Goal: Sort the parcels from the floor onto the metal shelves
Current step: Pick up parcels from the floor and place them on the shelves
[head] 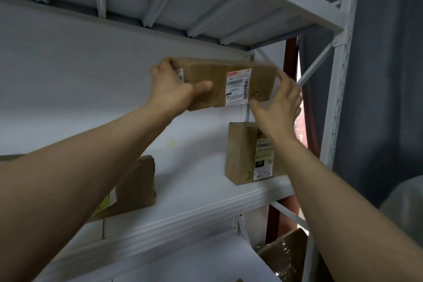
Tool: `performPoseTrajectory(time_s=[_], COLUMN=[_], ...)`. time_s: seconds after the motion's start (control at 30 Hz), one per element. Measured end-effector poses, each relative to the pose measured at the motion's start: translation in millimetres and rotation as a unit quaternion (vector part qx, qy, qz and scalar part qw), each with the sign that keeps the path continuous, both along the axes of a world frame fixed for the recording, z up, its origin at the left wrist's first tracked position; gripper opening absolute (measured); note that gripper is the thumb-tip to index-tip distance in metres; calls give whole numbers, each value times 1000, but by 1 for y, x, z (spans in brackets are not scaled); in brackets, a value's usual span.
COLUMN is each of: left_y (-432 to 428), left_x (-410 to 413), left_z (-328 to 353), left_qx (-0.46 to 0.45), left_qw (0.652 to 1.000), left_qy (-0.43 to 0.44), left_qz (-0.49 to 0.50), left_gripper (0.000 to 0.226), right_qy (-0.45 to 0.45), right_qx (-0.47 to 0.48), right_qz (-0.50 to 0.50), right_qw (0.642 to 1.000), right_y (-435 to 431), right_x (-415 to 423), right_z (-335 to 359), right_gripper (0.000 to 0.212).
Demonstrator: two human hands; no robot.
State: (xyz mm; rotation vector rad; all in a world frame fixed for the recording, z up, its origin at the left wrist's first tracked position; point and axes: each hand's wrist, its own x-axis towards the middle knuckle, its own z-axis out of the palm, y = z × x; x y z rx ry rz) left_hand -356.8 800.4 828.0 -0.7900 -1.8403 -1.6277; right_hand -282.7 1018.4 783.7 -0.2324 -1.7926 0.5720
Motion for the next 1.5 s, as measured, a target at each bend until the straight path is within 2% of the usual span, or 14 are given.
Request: performPoseTrajectory(time_s=[0.2,0.33,0.43,0.5,0.6,0.7,0.73,0.83,0.93,1.0,1.1,1.2,1.33,1.5], left_y=[6,-12,-20,-20,-14,10,23,66,105,126,147,146,112,42], left_x=[-10,-20,-22,-23,-27,-29,-29,-24,-29,-32,-36,-40,-37,-31], left_z=[5,11,17,21,22,12,4,-27,-44,-45,-46,-44,-29,-7], left_qx=[-9,-47,-76,-51,18,161,154,-50,-197,-268,-387,-441,-469,-589], left_qw=[996,996,991,990,988,967,958,942,920,917,911,892,872,793], left_qy=[67,68,82,79,41,-112,-164,-241,-279,-243,-128,-85,-109,-153], left_qz=[53,-15,-74,-108,-147,-164,-179,-228,-195,-167,-66,-51,-88,-35], left_gripper=[112,110,108,105,116,136,136,121,130,128,123,114,115,110], right_qy=[-119,-158,-236,-281,-285,-250,-247,-265,-271,-279,-294,-292,-281,-333], right_qx=[178,261,293,300,298,285,284,293,261,243,238,218,176,90], right_qz=[35,9,55,71,67,44,29,-23,-39,-40,-47,-38,-13,-30], right_qw=[976,952,925,909,908,924,926,919,926,928,924,931,943,938], right_y=[-5,-15,-21,-22,-23,-18,-14,4,31,46,63,75,87,102], right_x=[-3,-4,-5,-5,-4,-5,-7,-12,-17,-18,-21,-23,-28,-36], right_z=[48,76,94,105,119,129,129,123,112,104,96,90,82,74], right_gripper=[106,98,106,113,115,112,112,113,116,116,117,119,121,121])
